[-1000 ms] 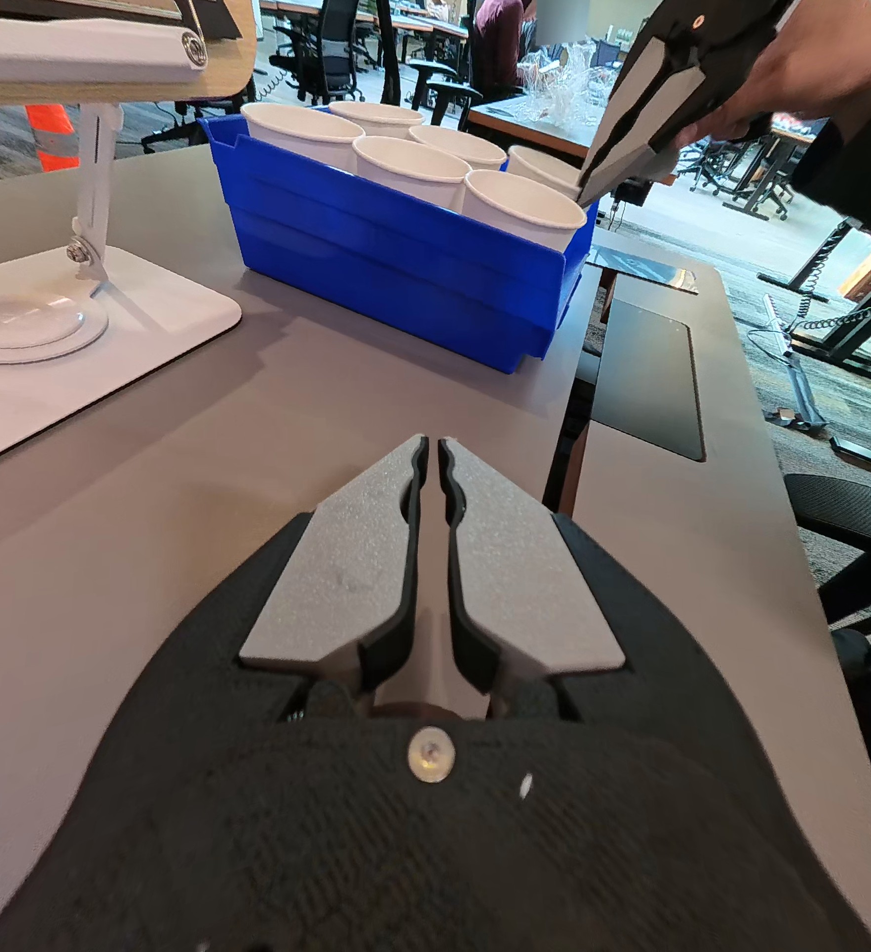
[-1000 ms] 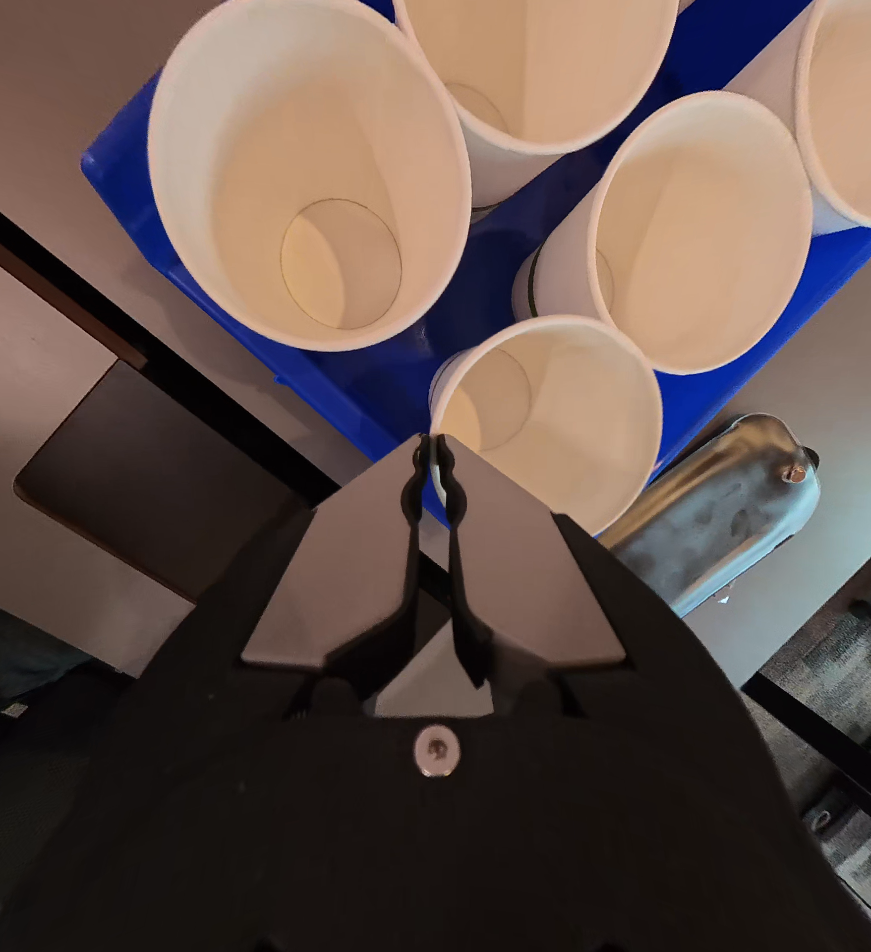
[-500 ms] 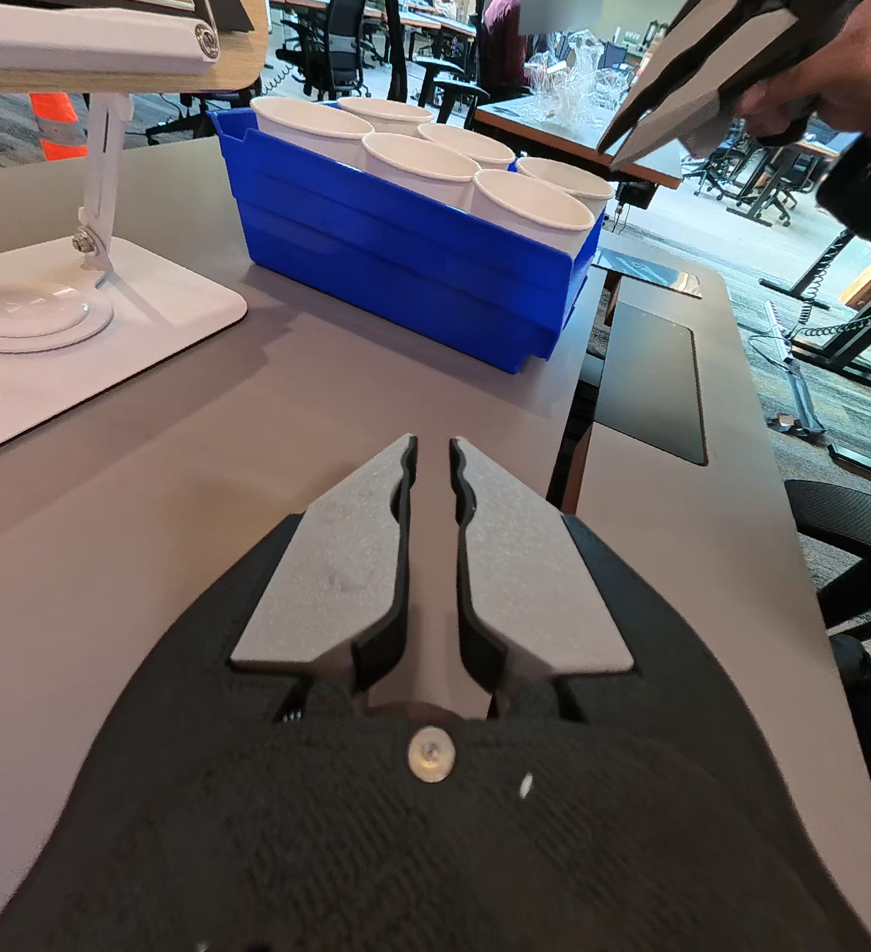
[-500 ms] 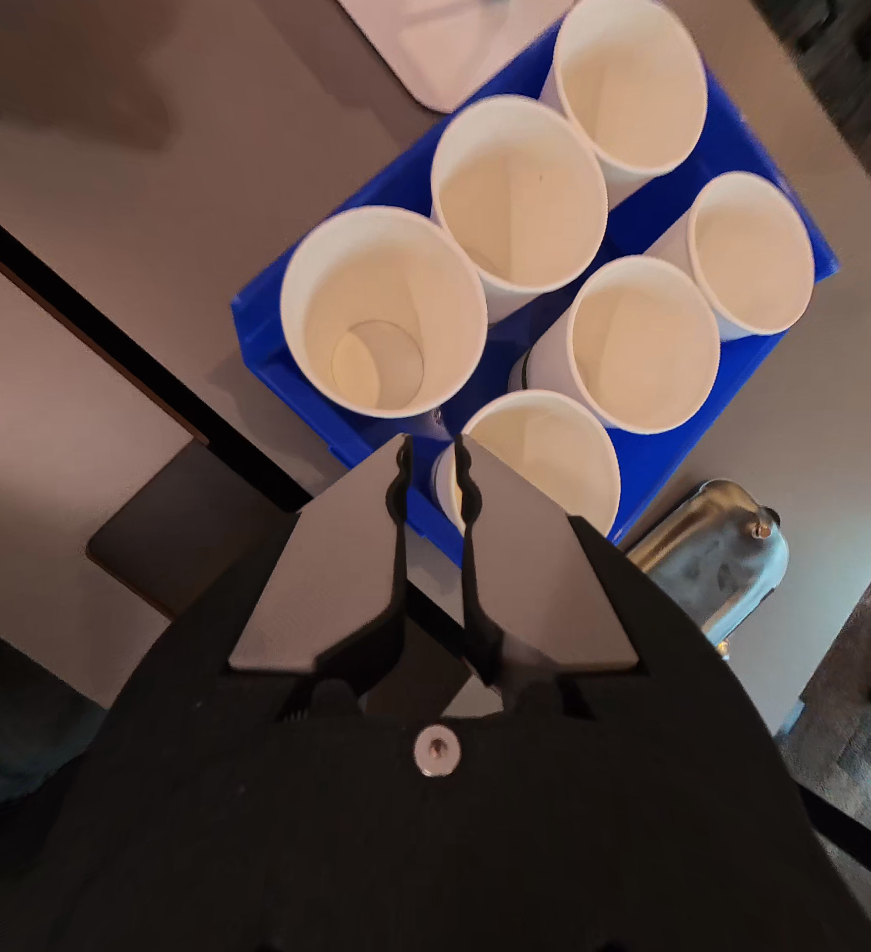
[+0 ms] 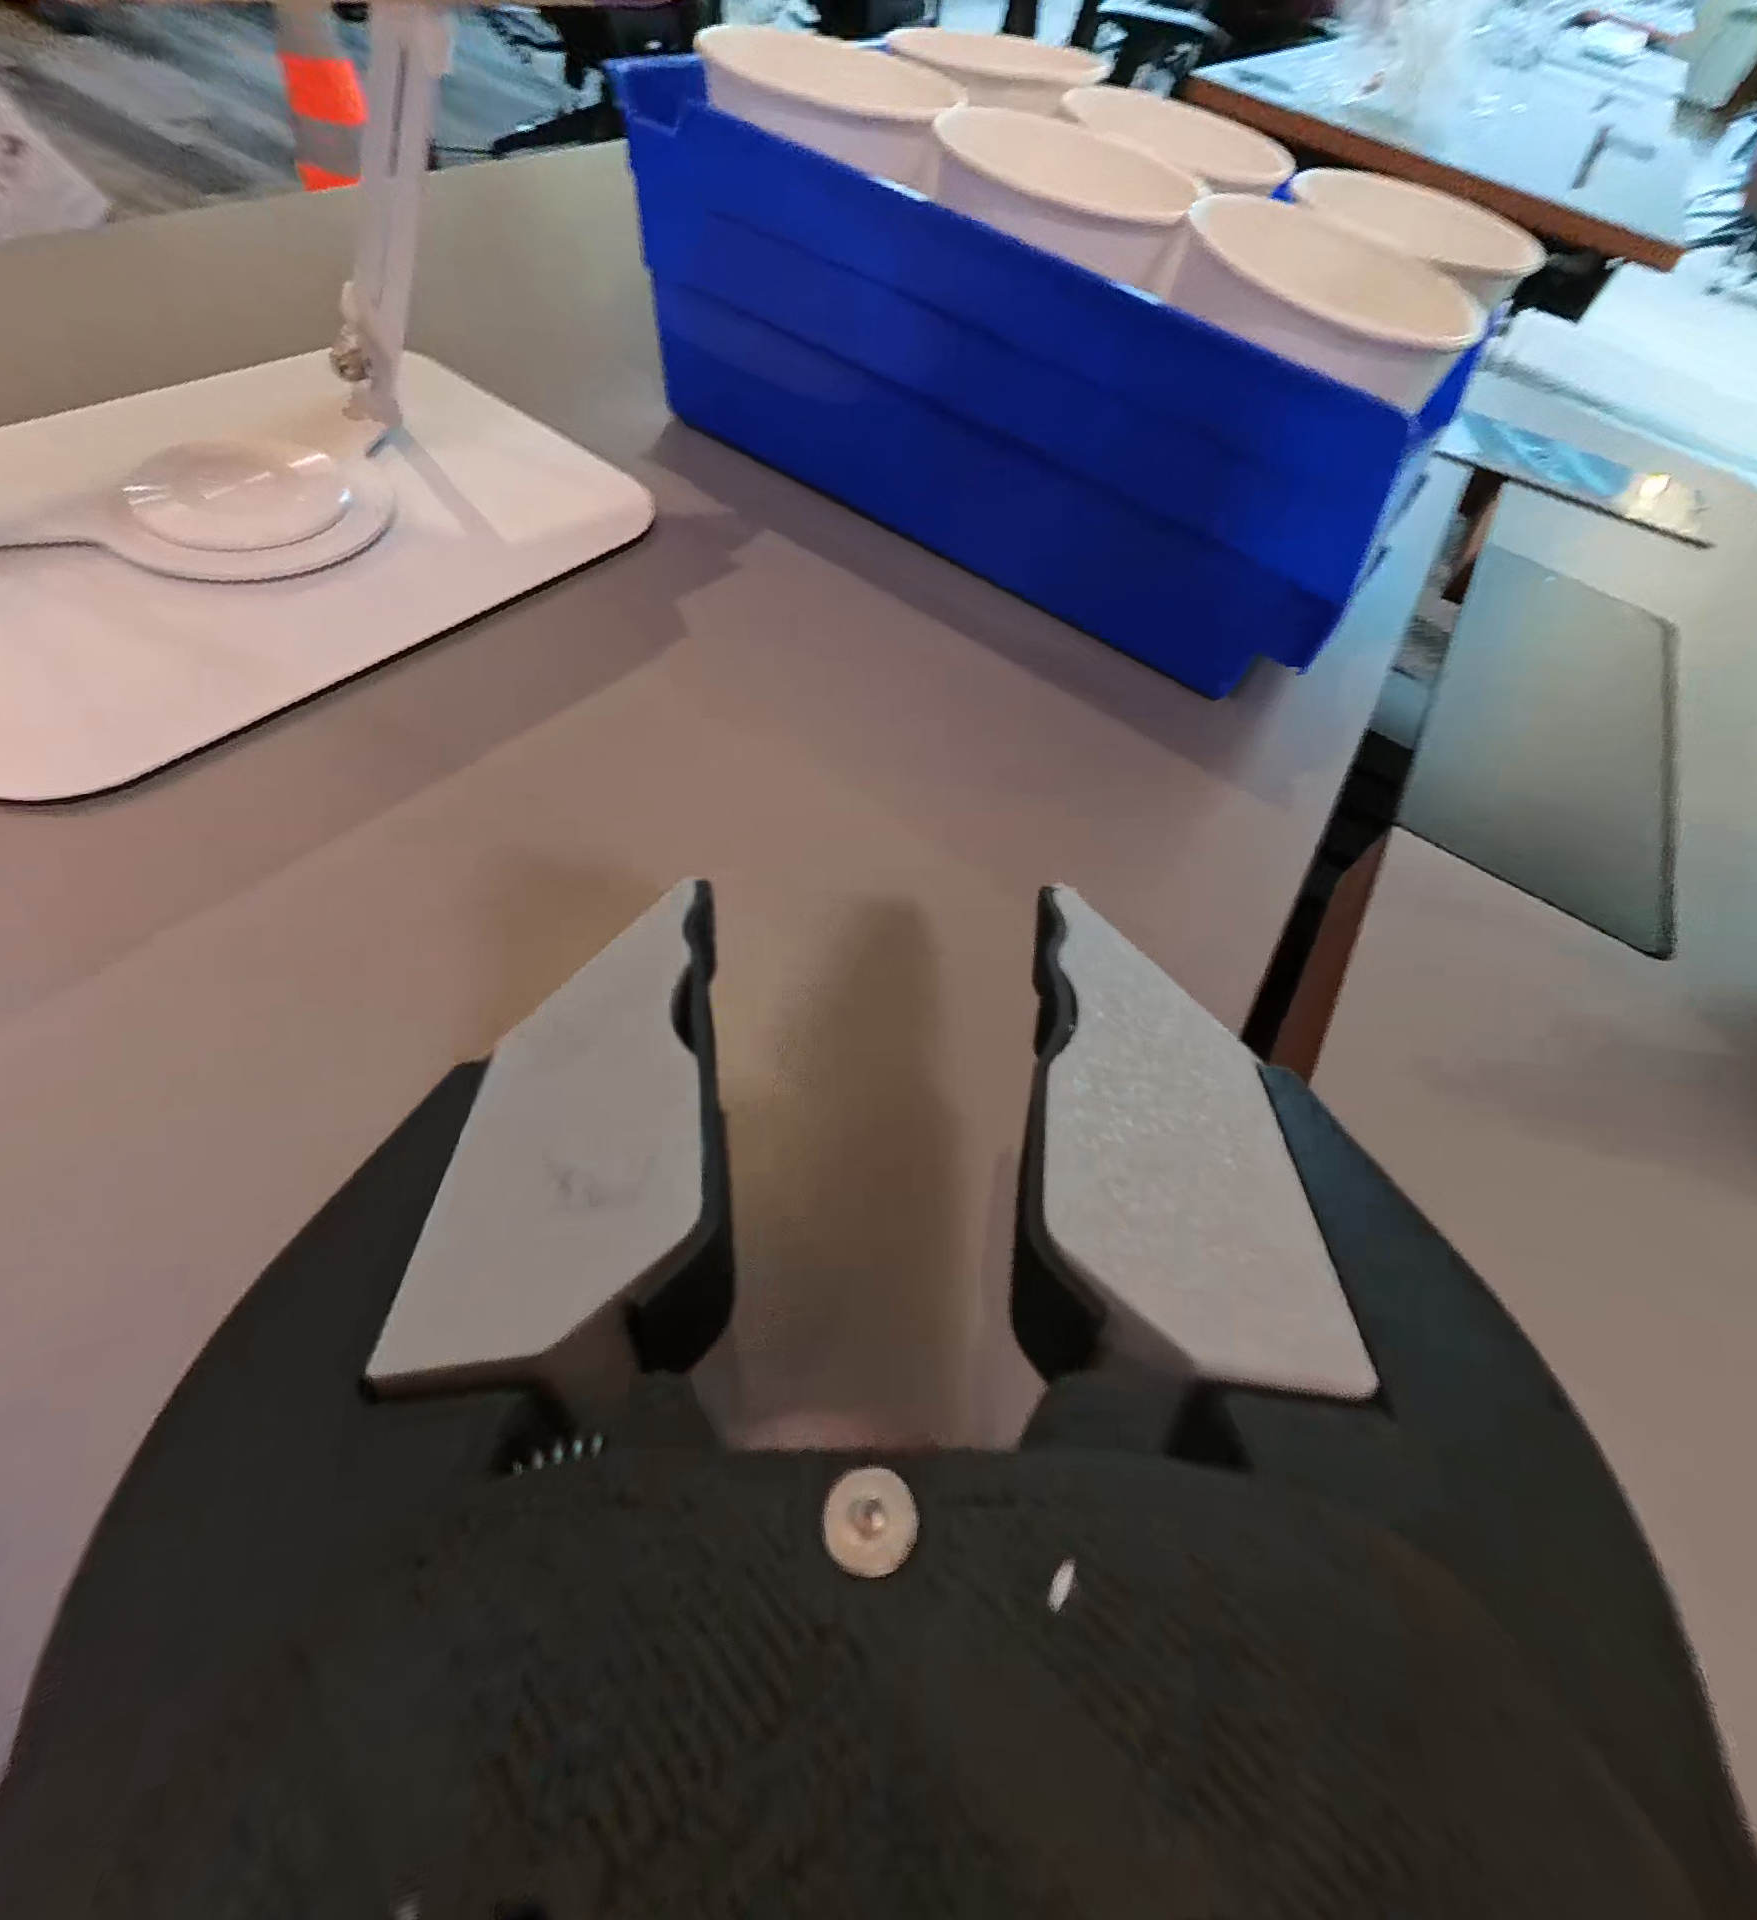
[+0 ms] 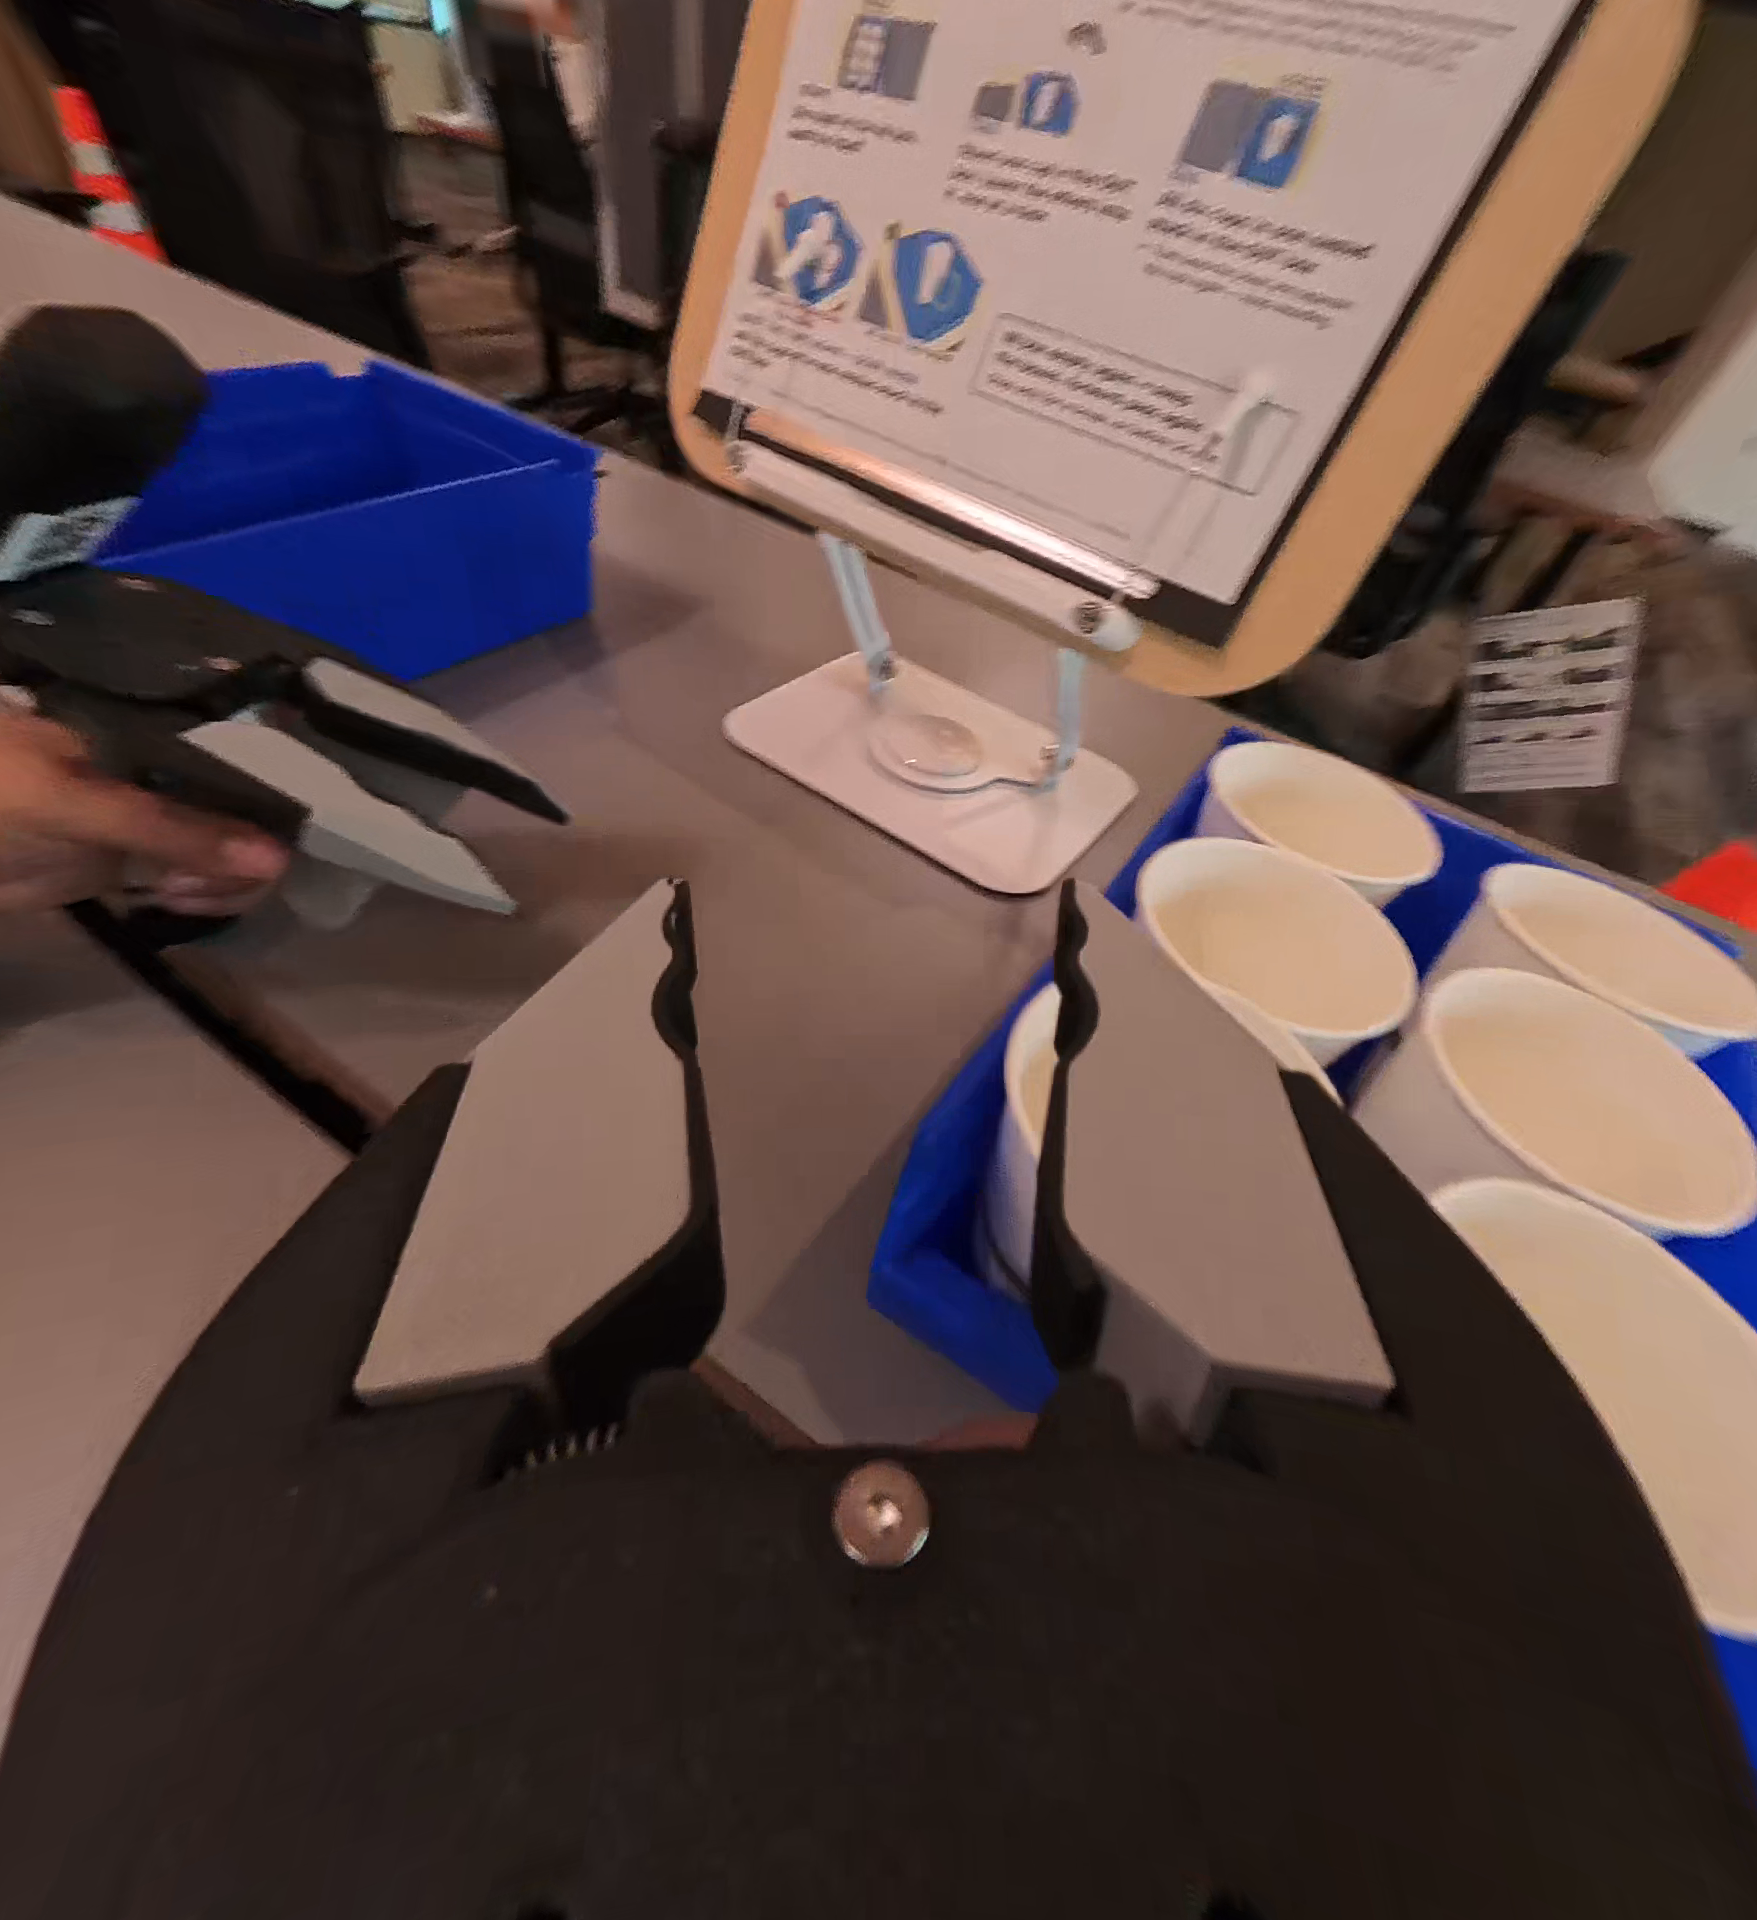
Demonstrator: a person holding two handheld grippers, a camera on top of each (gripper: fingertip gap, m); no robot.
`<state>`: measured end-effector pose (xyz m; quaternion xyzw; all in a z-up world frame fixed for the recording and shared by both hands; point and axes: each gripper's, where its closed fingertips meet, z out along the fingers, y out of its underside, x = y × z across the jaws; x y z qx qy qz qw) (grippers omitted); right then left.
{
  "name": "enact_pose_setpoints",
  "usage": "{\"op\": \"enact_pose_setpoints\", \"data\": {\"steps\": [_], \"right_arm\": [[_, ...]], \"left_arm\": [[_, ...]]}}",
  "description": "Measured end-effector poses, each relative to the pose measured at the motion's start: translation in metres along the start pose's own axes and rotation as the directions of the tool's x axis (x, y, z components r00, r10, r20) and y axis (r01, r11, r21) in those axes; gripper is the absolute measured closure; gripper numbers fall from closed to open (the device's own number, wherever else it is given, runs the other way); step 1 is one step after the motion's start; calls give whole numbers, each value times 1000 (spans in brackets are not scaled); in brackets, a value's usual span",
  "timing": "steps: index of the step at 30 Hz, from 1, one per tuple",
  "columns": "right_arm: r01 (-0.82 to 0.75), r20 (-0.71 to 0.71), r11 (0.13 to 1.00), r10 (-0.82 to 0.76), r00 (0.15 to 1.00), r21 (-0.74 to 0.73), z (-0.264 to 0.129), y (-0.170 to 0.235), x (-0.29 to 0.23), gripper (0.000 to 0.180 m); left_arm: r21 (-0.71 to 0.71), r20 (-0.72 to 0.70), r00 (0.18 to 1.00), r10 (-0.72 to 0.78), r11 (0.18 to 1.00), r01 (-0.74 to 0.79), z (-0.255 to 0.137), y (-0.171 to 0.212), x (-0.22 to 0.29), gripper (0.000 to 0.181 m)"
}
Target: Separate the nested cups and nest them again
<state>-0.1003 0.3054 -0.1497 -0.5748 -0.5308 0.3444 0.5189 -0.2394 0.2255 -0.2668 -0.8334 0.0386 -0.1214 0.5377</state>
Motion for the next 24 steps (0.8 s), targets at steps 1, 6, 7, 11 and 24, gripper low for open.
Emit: {"op": "enact_pose_setpoints", "data": {"steps": [1, 6, 7, 11, 24], "right_arm": [[-3, -53, 1000, 5, 999, 23, -2, 5, 7, 113], [-111, -33, 994, 111, 993, 13, -7, 38, 6, 108], [-115, -38, 993, 115, 993, 6, -8, 43, 7, 108], [-103, -41, 994, 102, 994, -30, -9, 64, 0, 107], [-100, -183, 987, 76, 980, -126, 20, 107, 7, 119]], "left_arm": [[-3, 33, 999, 13, 1000, -13, -1, 0, -2, 118], [26, 330, 940, 89, 994, -103, -25, -5, -17, 106], [48, 394, 916, 75, 994, -102, -36, -8, -20, 106], [188, 547, 837, -21, 977, -99, -92, -20, -13, 103], [186, 812, 562, -158, 983, 8, -196, 26, -69, 95]]}}
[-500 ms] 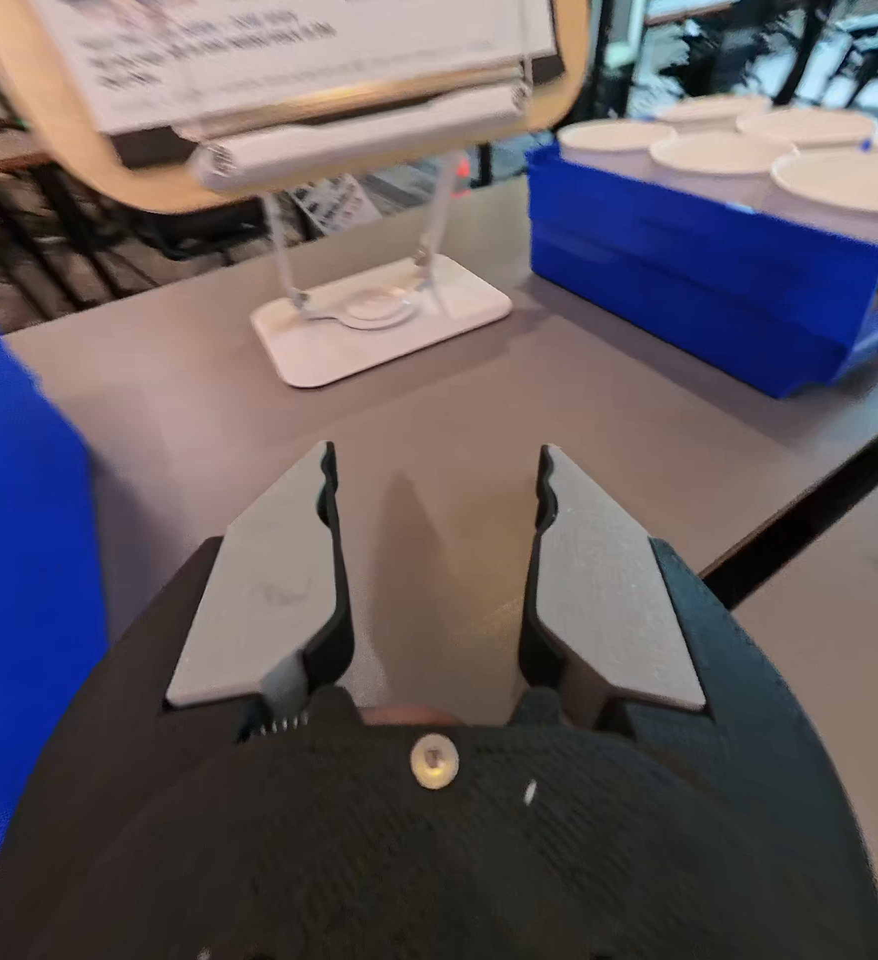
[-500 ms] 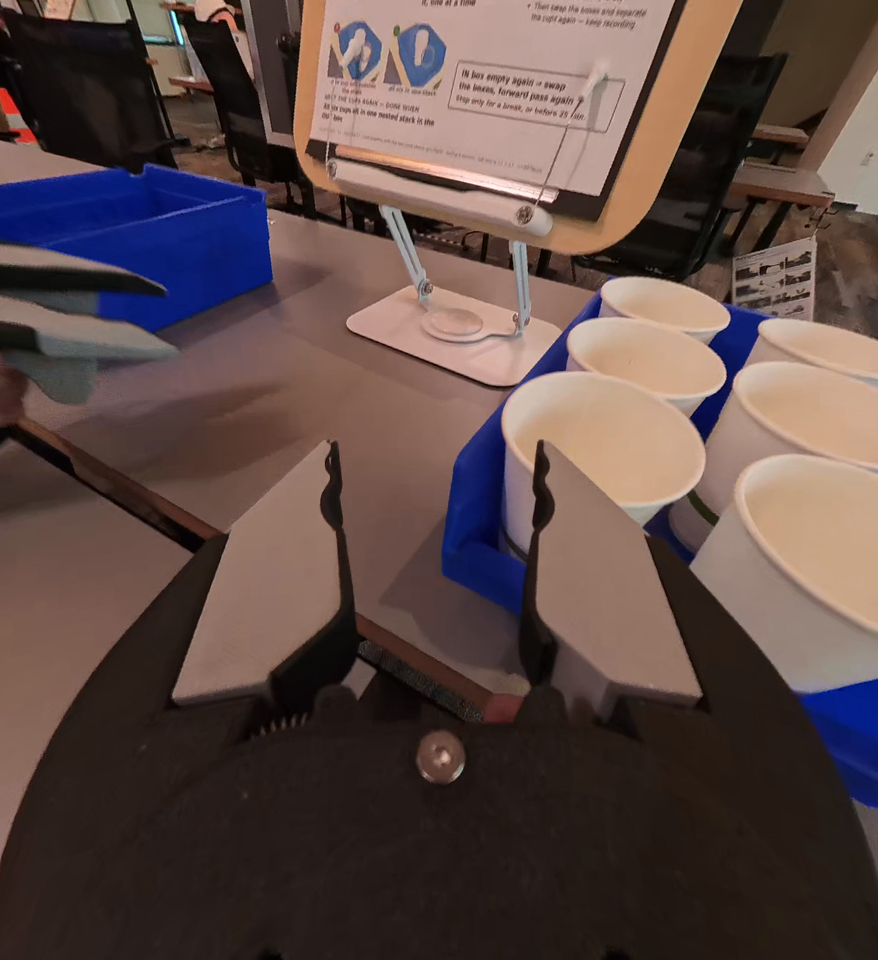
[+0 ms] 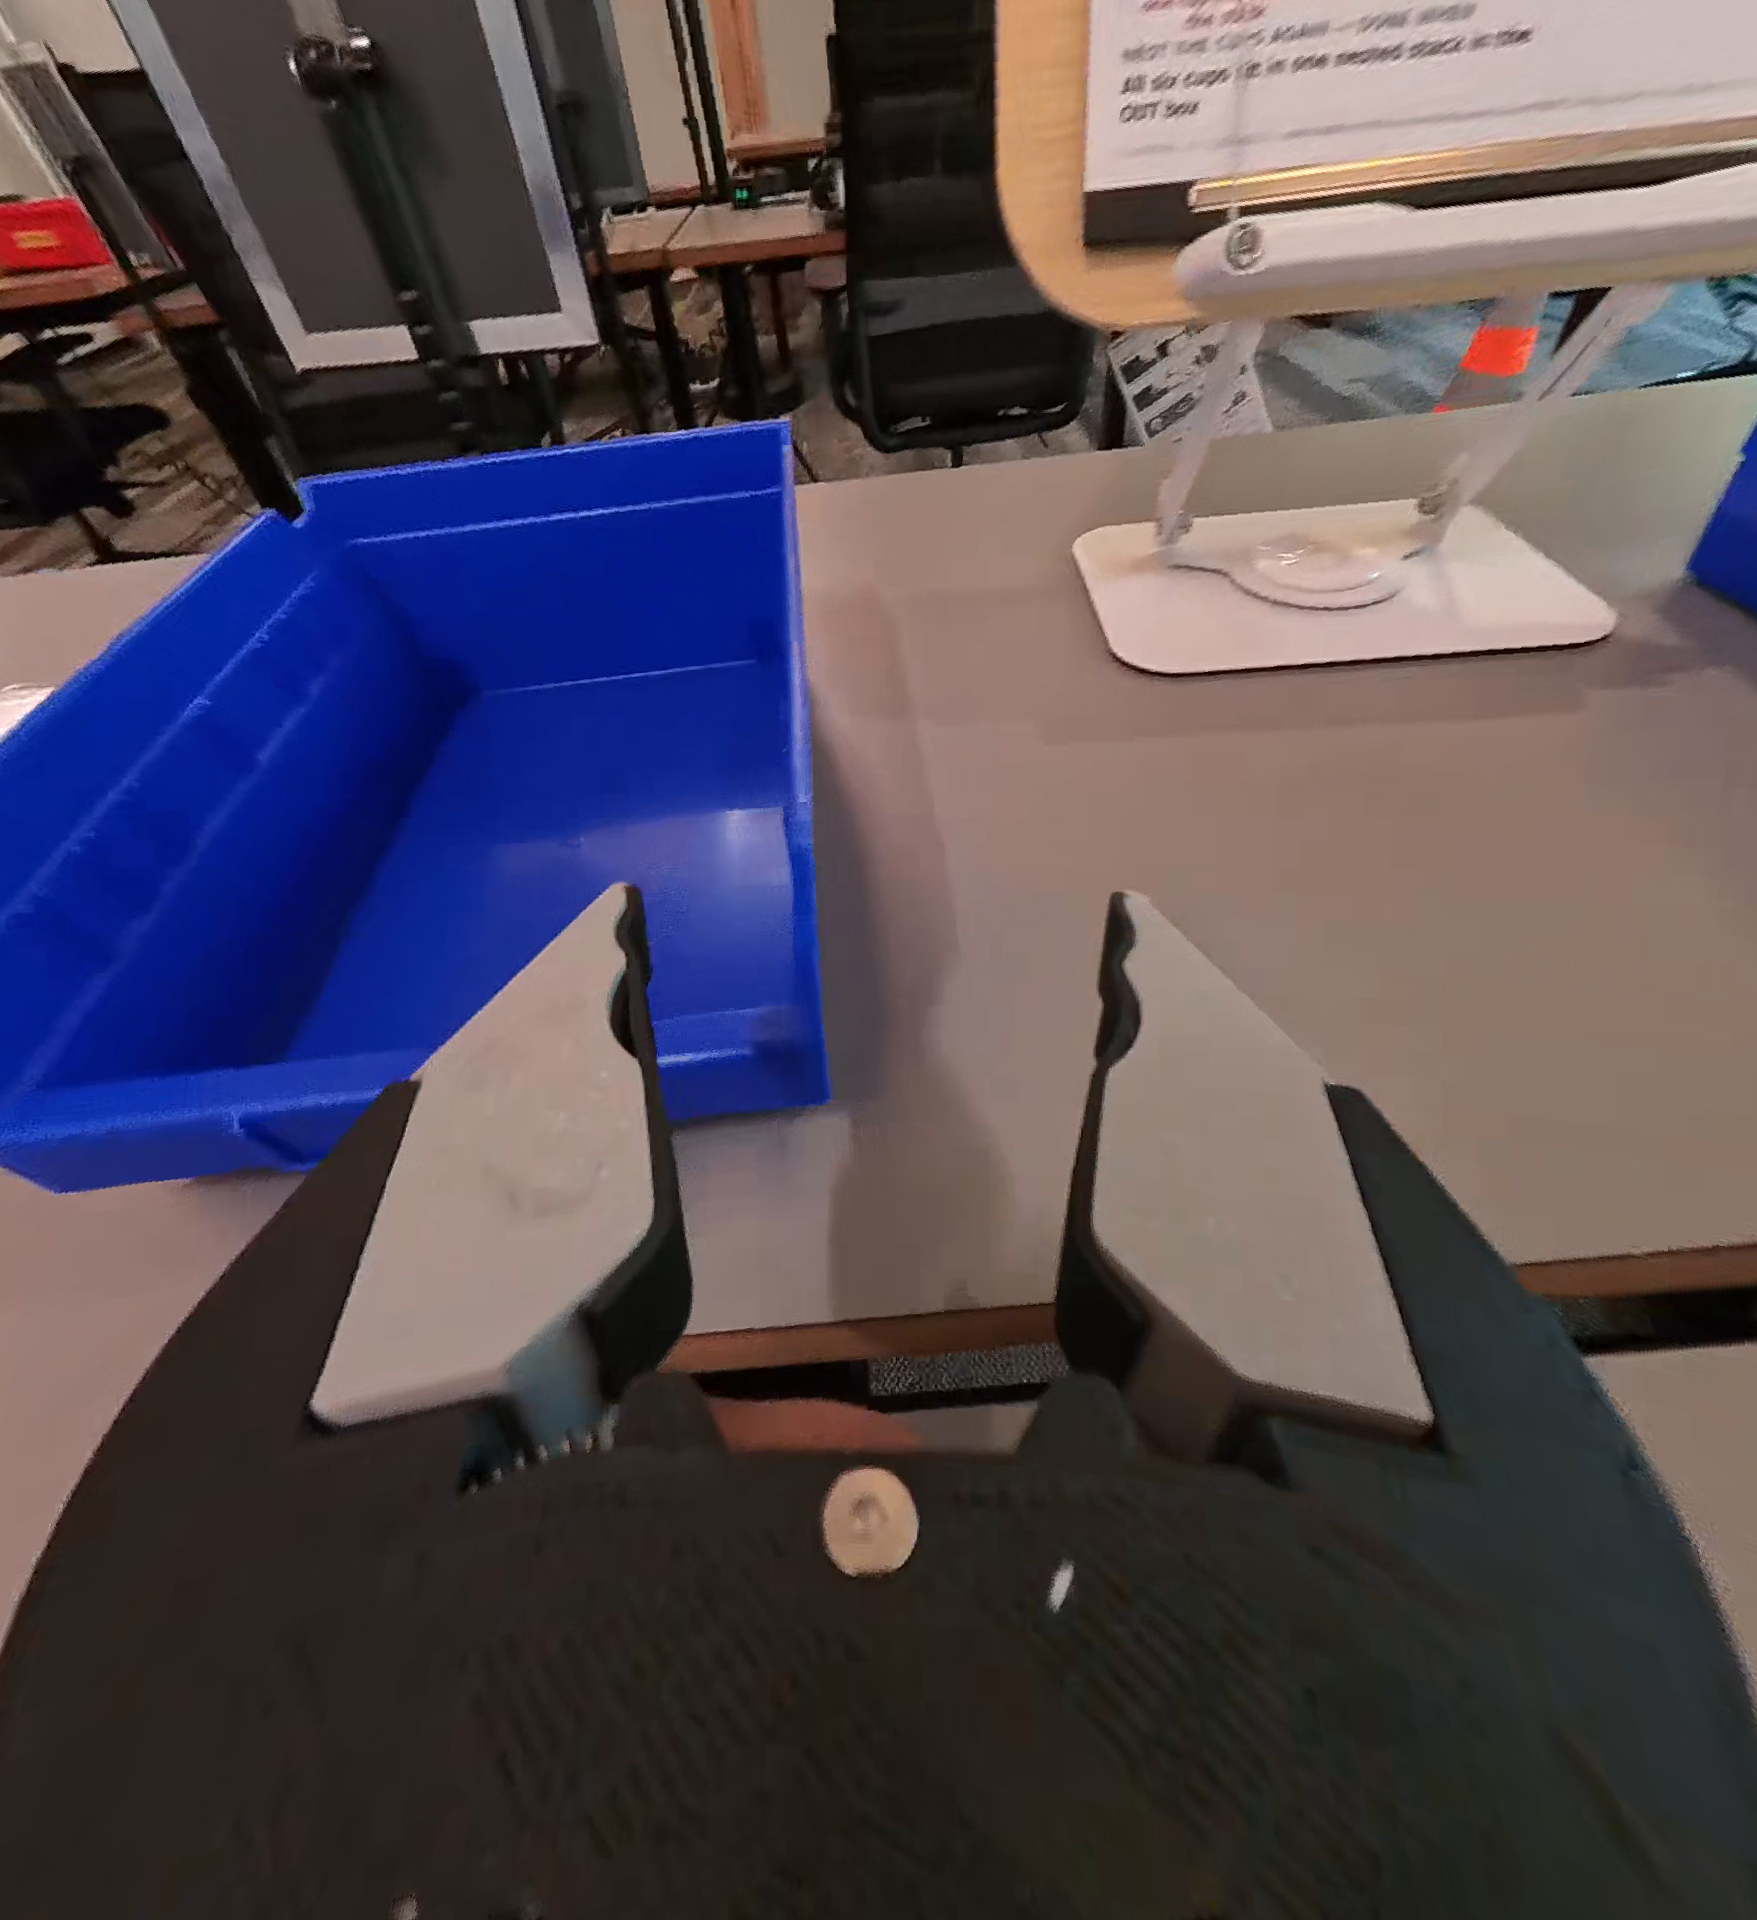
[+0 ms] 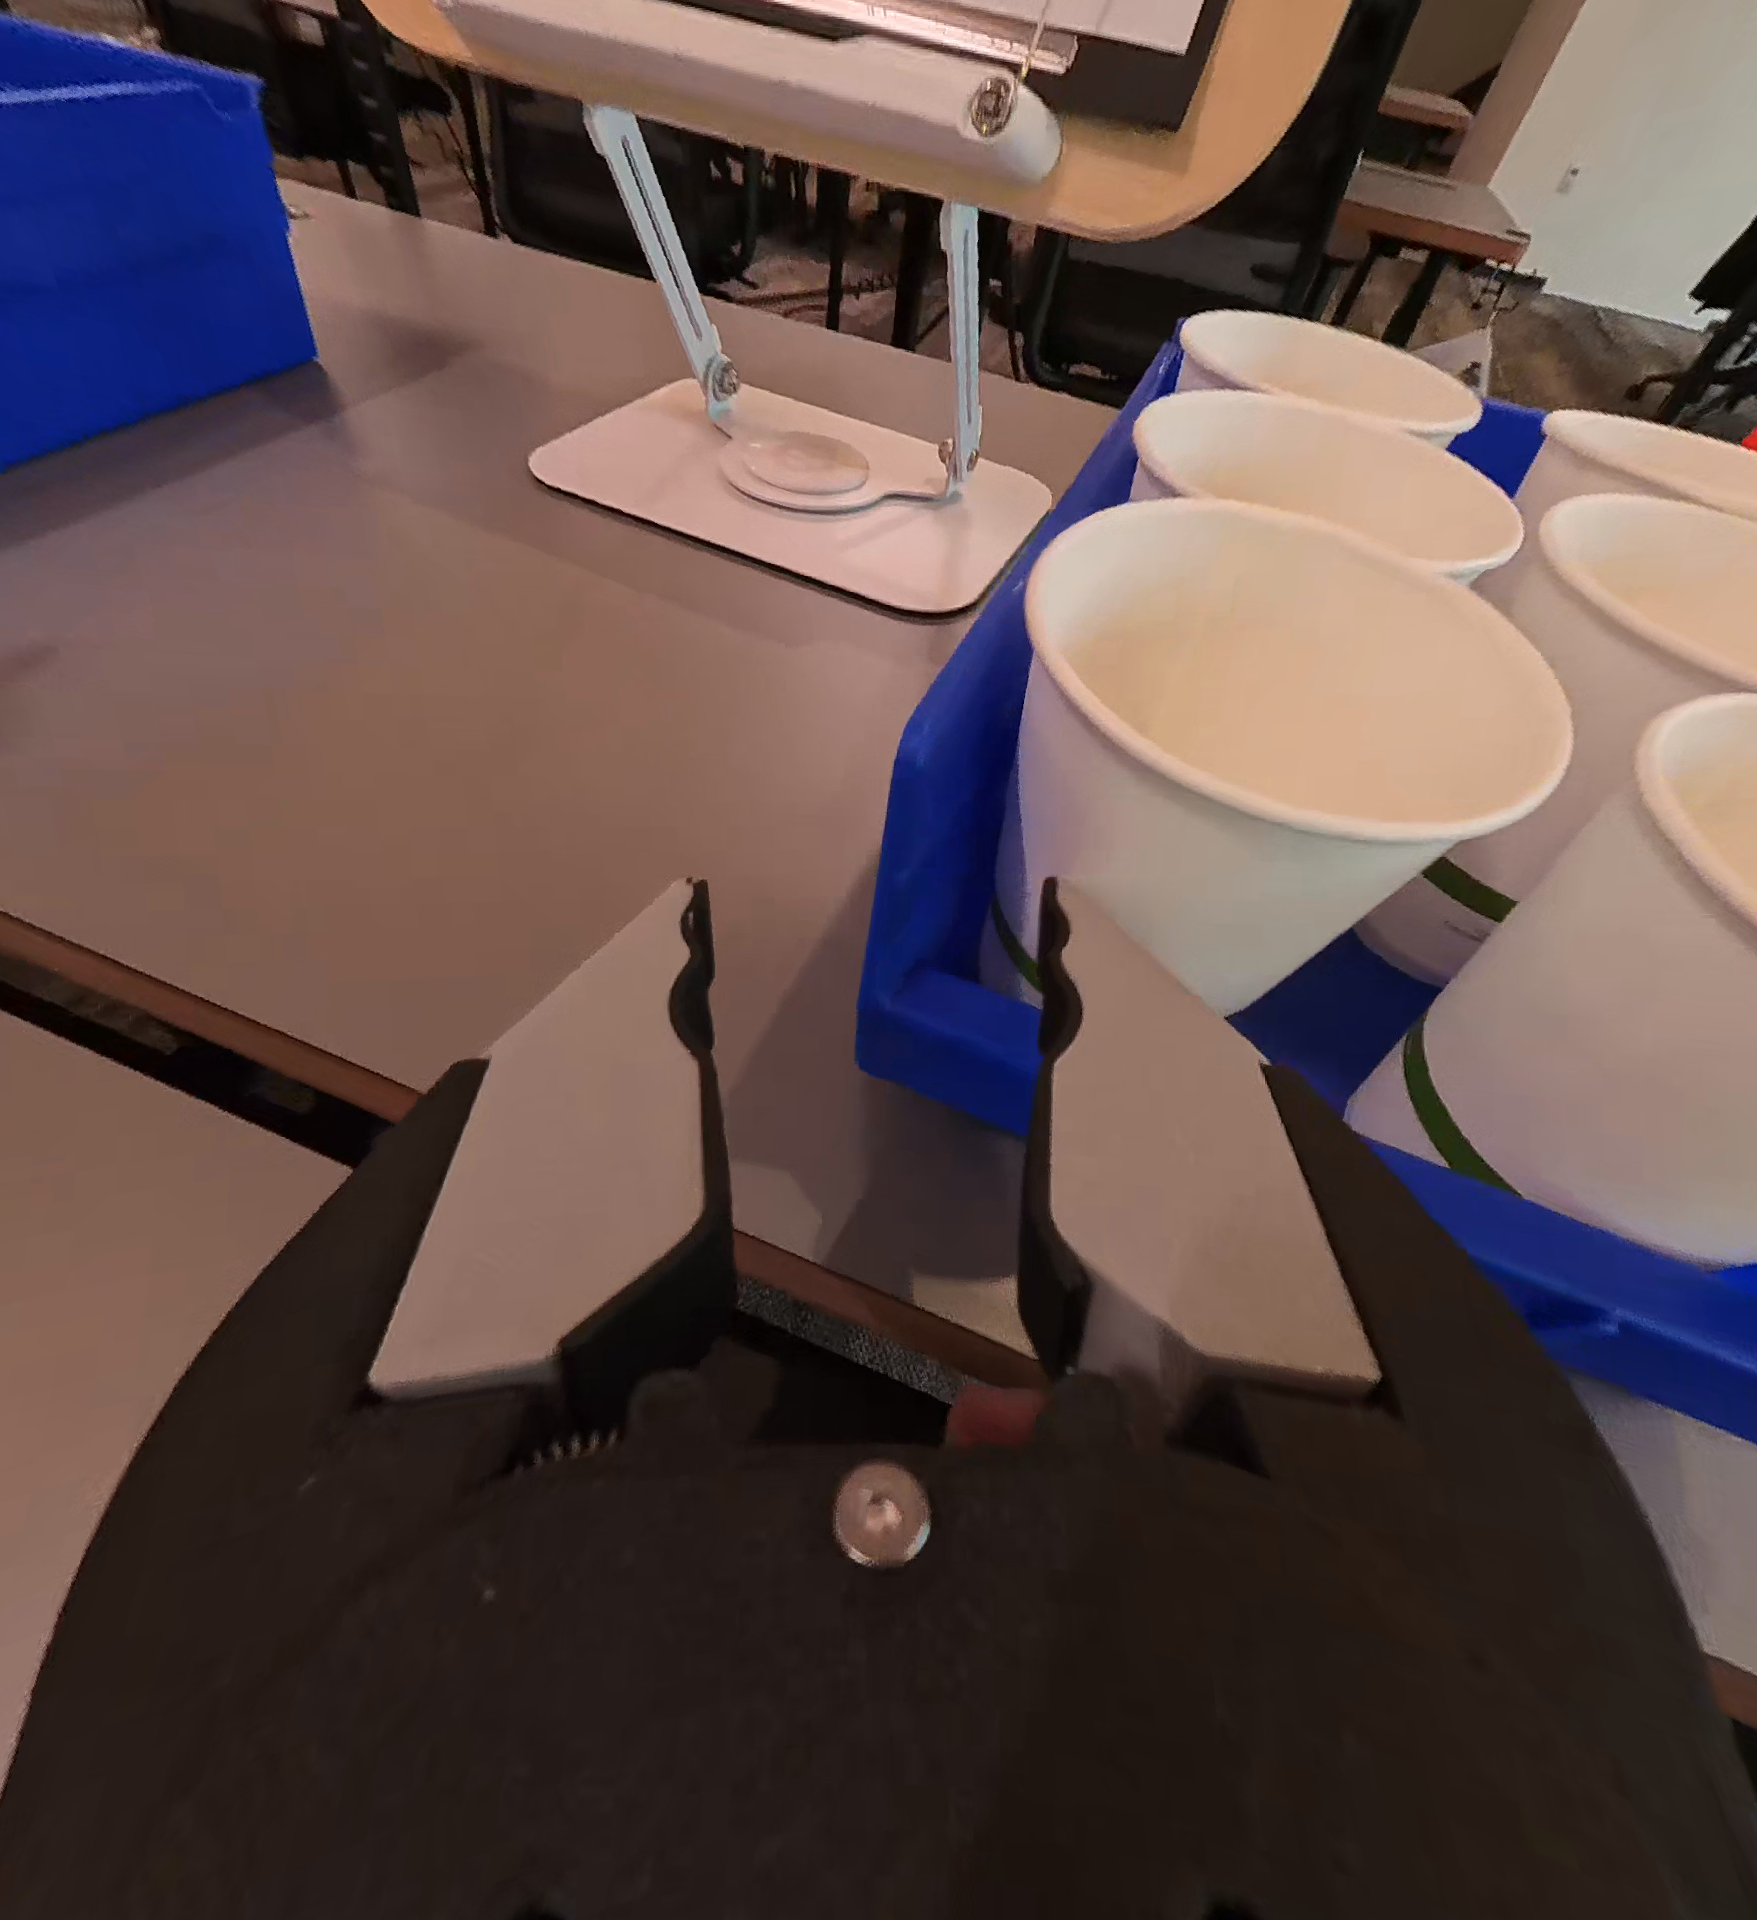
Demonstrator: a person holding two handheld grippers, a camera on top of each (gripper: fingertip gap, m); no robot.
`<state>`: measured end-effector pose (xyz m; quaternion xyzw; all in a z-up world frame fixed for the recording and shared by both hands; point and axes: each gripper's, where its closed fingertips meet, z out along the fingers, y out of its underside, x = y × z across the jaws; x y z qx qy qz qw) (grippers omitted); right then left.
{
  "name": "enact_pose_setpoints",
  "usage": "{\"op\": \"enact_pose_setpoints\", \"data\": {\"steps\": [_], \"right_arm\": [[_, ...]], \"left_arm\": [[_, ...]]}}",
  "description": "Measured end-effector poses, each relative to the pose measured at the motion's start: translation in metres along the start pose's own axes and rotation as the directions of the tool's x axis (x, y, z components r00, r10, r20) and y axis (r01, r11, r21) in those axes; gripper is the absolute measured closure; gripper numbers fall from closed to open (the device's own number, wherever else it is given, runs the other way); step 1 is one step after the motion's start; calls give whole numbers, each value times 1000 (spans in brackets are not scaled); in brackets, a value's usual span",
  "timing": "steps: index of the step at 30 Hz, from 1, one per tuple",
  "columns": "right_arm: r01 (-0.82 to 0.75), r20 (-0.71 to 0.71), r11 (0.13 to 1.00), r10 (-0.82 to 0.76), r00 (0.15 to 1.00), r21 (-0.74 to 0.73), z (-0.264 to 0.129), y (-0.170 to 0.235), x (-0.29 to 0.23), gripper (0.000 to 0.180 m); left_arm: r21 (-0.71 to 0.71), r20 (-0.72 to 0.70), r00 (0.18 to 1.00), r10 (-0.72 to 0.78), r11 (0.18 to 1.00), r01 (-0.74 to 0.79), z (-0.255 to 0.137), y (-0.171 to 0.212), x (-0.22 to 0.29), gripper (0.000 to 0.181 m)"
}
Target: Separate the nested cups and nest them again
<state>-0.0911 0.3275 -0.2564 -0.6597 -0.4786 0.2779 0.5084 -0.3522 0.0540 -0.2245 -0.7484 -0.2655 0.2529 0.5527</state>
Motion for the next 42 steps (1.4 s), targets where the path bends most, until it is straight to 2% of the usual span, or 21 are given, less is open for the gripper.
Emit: {"op": "enact_pose_setpoints", "data": {"steps": [6, 7, 11, 13, 19, 20, 22, 23, 24, 26, 33, 42], "right_arm": [[39, -15, 996, -40, 999, -79, 21, 6, -4, 123], [45, -26, 995, -48, 999, -86, 24, 6, -3, 126], [75, -91, 993, -83, 992, -90, 29, 4, 10, 166], [75, -84, 993, -82, 993, -88, 28, 4, 11, 166], [66, -112, 994, -75, 991, -88, 22, 8, 20, 171], [58, -106, 995, -67, 992, -82, 22, 8, 21, 171], [46, -94, 996, -53, 994, -77, 23, 8, 21, 170], [45, -94, 996, -52, 994, -75, 24, 8, 22, 170], [46, -91, 996, -53, 994, -75, 24, 8, 22, 170], [50, -90, 996, -57, 994, -76, 25, 8, 22, 170], [45, -105, 996, -53, 993, -81, 20, 10, 27, 173], [-51, -62, 995, 46, 997, -91, -5, 19, 57, 180]], "left_arm": [[-94, 38, 998, 54, 994, -50, 26, 16, -15, 99], [-112, 20, 998, 52, 992, -50, 31, 19, -13, 107], [-161, -22, 996, 89, 983, -91, 47, 29, -8, 158], [-163, 2, 994, 111, 981, -109, 52, 31, -15, 177], [-156, -3, 996, 88, 984, -87, 58, 31, -18, 177], [-182, -9, 996, 92, 979, -92, 59, 34, -18, 172], [-229, 16, 995, 98, 969, -92, 64, 42, -22, 135], [-230, 44, 993, 107, 969, -94, 66, 43, -25, 123], [-220, 62, 991, 119, 970, -102, 67, 41, -27, 125], [-192, 33, 987, 157, 970, -148, 66, 36, -22, 177], [-199, -7, 991, 130, 971, -129, 54, 41, -28, 178], [-173, -129, 988, 87, 979, -109, 7, 40, -47, 179]]}}
